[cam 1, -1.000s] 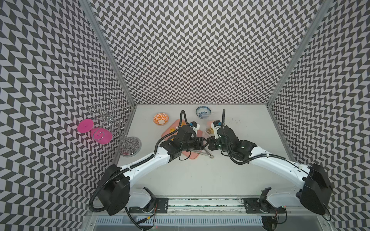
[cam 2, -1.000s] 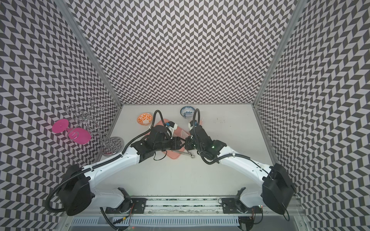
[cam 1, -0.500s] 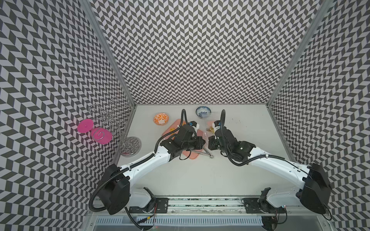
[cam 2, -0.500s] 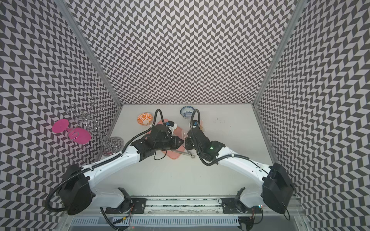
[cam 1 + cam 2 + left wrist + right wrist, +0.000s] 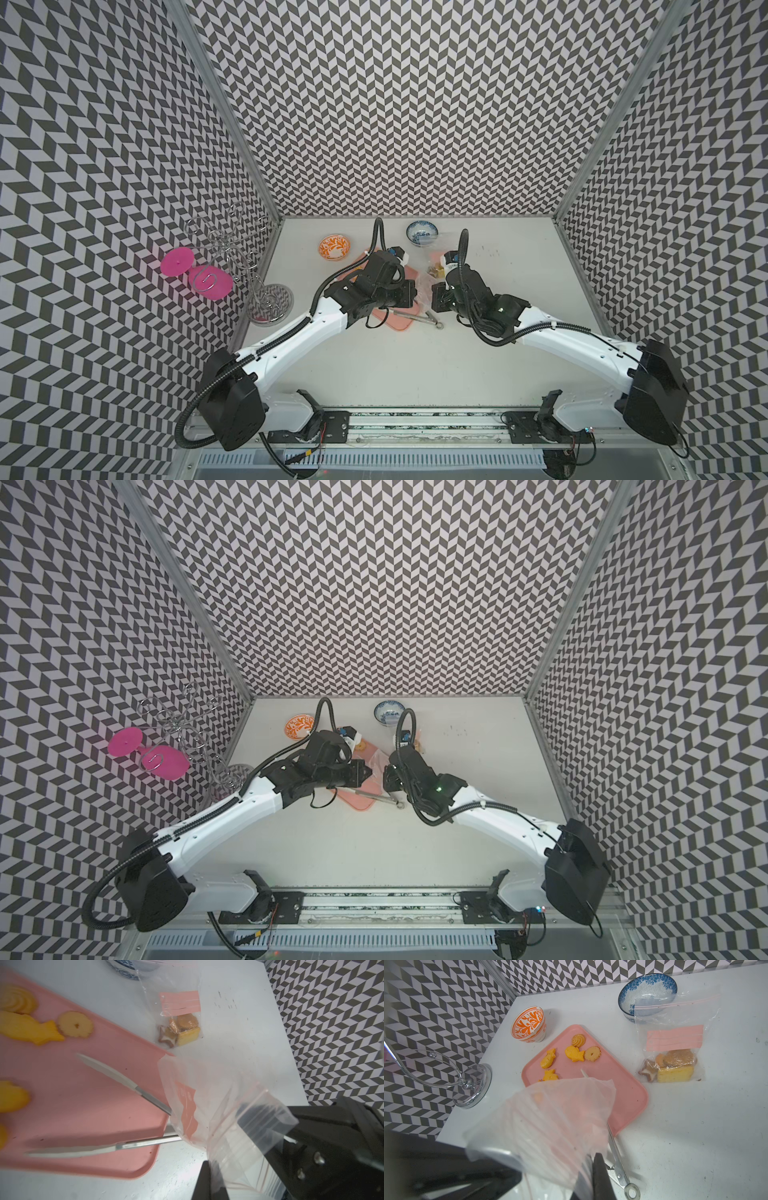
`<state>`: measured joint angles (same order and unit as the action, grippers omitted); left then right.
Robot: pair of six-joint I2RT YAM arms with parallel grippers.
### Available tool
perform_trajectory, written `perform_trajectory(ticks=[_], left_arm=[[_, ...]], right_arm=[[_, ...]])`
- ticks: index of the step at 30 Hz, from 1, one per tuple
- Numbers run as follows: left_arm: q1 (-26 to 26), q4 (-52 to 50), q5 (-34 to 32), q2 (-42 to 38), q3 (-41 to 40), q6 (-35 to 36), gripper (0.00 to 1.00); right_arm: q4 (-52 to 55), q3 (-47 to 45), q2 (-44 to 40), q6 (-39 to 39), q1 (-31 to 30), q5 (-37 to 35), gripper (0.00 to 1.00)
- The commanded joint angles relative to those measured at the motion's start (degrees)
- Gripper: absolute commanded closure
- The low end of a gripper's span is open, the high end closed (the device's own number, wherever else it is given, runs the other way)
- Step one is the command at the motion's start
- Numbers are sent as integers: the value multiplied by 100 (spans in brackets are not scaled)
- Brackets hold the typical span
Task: Put the cookies into a resealable bag to prevent moisture
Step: Open the ziploc bag.
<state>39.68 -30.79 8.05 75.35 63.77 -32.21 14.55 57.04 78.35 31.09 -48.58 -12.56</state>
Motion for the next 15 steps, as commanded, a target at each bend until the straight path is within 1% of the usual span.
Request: perform_trajectory(ticks=[1,3,5,7,10,13,15], left_arm=[[-92,-1379,-551,-278,316,245,100],[-92,-1852,-629,-388,405,168,100],[-92,-2303,-682,-566,456,37,100],[-100,-2665,-744,-744,513,-148,100],[-110,-3272,-845,-915,691,-350,100],[-123,-3856,-1252,-1085,868,-550,100],[-230,-4013,-1423,-1188,744,-599,100]], right_arm=[[-623,-61,-13,-51,-29,515,92],[-920,-70,108,-61,-29,1024,91],[-1305,-99,283,-108,-67,1684,90],[-1497,-45,478,-112,-160,2042,91],[-1479,109,818,-211,-333,2223,91],[-1627,101,1044,-218,-411,2436,92],[-1808,99,1202,-234,-472,2644,92]])
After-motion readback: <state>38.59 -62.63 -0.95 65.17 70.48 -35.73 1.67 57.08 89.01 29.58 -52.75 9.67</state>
